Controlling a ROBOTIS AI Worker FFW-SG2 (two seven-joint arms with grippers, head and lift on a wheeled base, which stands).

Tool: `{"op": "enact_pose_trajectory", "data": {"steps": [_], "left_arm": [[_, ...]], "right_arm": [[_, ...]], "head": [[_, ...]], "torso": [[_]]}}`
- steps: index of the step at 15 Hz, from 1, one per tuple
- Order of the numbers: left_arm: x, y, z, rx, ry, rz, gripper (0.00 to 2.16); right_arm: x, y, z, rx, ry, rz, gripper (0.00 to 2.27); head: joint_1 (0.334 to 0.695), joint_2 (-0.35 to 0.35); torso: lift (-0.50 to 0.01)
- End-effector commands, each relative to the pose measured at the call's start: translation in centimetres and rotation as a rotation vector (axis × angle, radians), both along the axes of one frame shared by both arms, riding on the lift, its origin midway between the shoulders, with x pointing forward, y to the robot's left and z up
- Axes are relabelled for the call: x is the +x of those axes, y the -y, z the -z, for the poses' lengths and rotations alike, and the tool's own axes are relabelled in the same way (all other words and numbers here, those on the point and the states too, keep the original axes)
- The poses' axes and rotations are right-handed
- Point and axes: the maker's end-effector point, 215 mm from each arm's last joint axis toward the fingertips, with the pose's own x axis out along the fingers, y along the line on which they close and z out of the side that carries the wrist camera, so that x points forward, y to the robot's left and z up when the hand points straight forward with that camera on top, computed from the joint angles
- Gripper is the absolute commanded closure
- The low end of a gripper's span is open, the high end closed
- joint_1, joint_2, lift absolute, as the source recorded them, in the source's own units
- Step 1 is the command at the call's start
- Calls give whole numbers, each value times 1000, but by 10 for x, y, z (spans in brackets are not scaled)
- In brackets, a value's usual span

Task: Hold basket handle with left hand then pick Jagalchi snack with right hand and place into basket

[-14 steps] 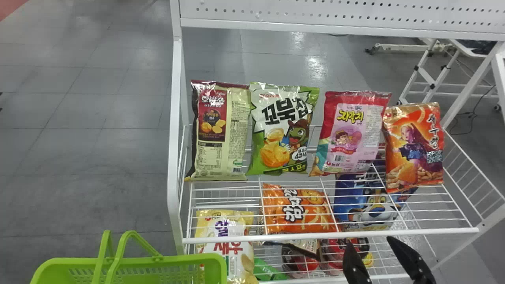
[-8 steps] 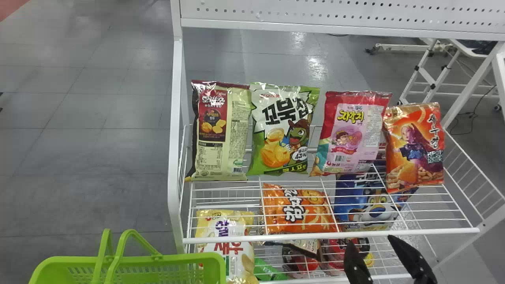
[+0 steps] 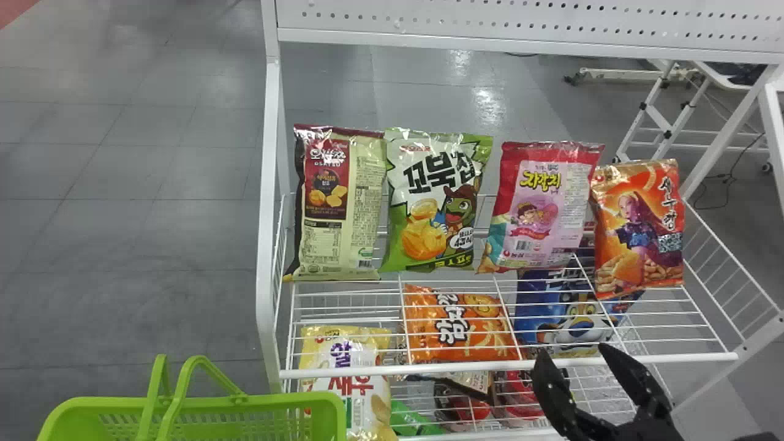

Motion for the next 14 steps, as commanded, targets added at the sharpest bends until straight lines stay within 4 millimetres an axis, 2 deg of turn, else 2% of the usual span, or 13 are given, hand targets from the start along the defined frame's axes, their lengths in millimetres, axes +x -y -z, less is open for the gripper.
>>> {"op": "enact_pose_trajectory", "data": {"steps": [1,4,9,14], "left_arm": [[-2,1,-2,-10,-2,7,2148],[-5,2,-4,-5,2,17,2148],[-14,-3,-8,7,5,25,2148],[-21,-4,-10,13,12,38,2148]], "right_arm": [[22,5,-4,15,-28,8,120],[45,12,-10,30,-53,21,120],[78,13,-39,58,-11,50,117],[99,28,-62,63,36,144,110]], "head": [[695,-130],[695,-142],[695,-144],[695,-148]], "torso": [[-9],[-9],[-9],[-9]]}}
